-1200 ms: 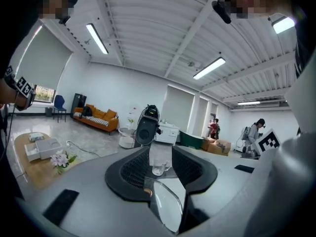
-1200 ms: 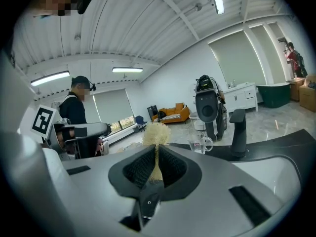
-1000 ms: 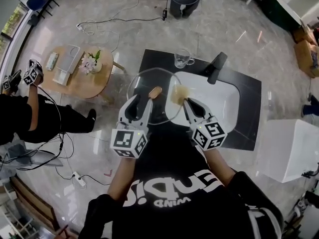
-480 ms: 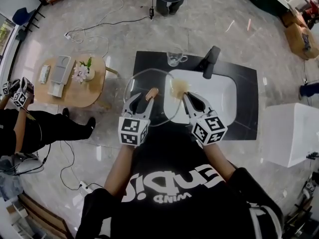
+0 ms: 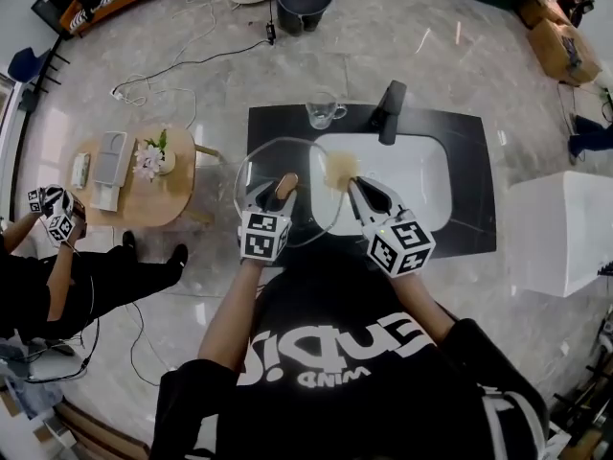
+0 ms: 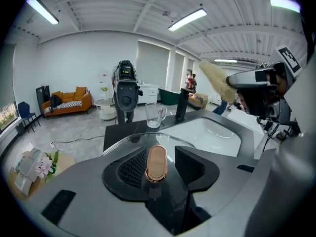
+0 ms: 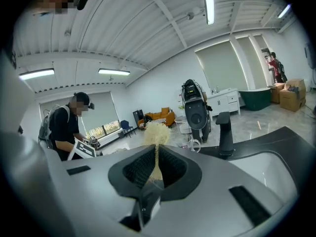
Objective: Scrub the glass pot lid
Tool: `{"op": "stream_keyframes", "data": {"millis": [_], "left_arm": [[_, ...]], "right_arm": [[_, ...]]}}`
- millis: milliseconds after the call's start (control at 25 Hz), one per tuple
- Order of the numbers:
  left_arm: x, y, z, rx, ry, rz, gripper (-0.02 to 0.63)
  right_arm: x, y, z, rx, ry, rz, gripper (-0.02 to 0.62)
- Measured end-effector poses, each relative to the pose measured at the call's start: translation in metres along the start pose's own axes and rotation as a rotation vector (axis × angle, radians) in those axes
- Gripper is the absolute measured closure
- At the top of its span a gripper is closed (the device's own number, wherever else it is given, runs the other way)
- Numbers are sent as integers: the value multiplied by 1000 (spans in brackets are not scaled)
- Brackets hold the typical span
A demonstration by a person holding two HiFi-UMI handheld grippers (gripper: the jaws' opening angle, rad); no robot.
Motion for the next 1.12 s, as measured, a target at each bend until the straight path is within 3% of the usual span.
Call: {"op": "stream_keyframes", "data": {"millis": [240,640,880,1120], "left_arm": [[-7,-14,-24,-83,4,-37,419],[-11,-18,-34,-117,-13,-19,420],[-10,-17,-37,-152,-22,-36,420],[-11,-15,-38,-178,-55,-44,422]], "right_arm": [[2,-4,3,-11,-15,-8,571],[9,-16,0,-41,-19,-19,571],[3,-29,-15,-105,69,5,571],[-14,-62,-30,-269,209,37,571]]}}
Point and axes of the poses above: the fingertips, and each gripper's own axes: z backward along the fingers, x to its right, y out of its top, the point moved 4 cm from there along z, backward along the fingers, and after that the axes turned 14 degrees about z, right-handed, at the moved point
